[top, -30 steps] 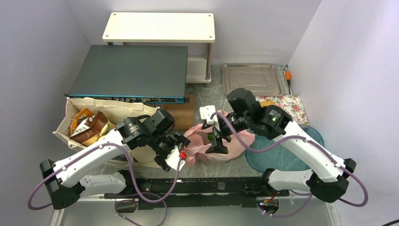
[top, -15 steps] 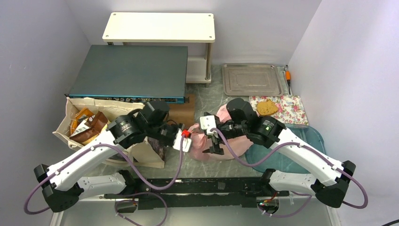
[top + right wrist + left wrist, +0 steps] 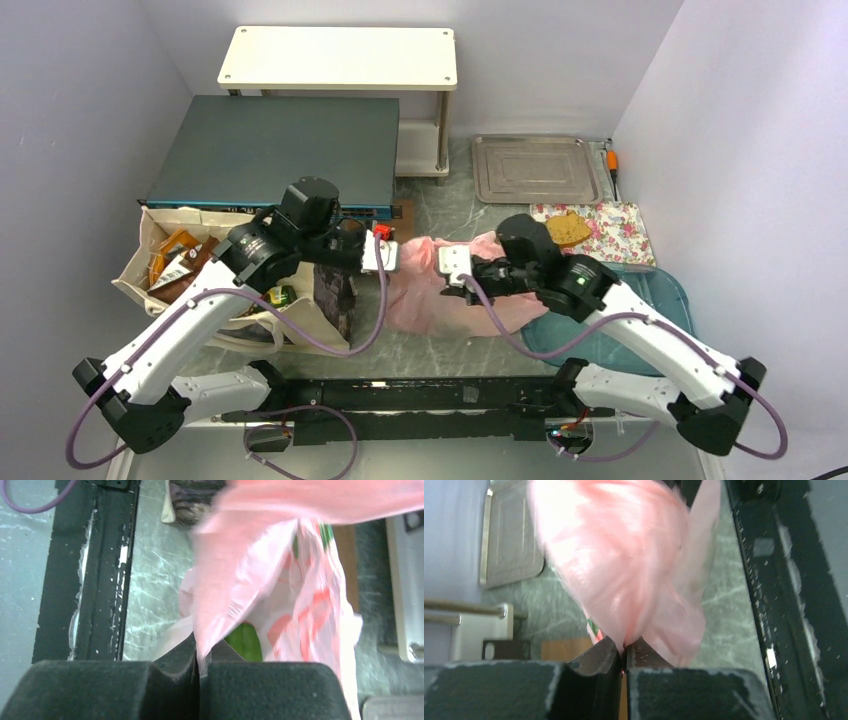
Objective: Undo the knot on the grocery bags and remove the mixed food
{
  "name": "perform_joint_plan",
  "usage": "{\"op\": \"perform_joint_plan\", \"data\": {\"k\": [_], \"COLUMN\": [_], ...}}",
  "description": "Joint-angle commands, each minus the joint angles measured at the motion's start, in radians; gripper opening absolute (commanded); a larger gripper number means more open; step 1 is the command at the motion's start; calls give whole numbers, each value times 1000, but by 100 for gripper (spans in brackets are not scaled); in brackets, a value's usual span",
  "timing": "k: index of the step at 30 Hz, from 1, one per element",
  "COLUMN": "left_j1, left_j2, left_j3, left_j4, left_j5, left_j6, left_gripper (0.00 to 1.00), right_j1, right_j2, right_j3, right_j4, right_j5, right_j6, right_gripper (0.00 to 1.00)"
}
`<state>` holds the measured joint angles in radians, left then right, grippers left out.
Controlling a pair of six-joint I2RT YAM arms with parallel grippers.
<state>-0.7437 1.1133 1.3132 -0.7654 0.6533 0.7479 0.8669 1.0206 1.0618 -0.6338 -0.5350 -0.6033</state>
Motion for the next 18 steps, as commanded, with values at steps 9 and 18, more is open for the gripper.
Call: {"op": "perform_joint_plan", "data": {"k": [9, 18], "left_j1": [115, 102], "left_j2": [45, -23], "left_j3": [33, -46], "left_j4": [-143, -173], "left_j5": [-24, -12], "left_j6": [229, 561], "left_gripper": [15, 9], "right_j1": [-41, -41], "right_j2": [-115, -101], "right_j3": [3, 270], "right_j4": [-125, -212], "right_j5": [-22, 167], "right_j6": [-1, 67], "right_gripper": [0, 96]}}
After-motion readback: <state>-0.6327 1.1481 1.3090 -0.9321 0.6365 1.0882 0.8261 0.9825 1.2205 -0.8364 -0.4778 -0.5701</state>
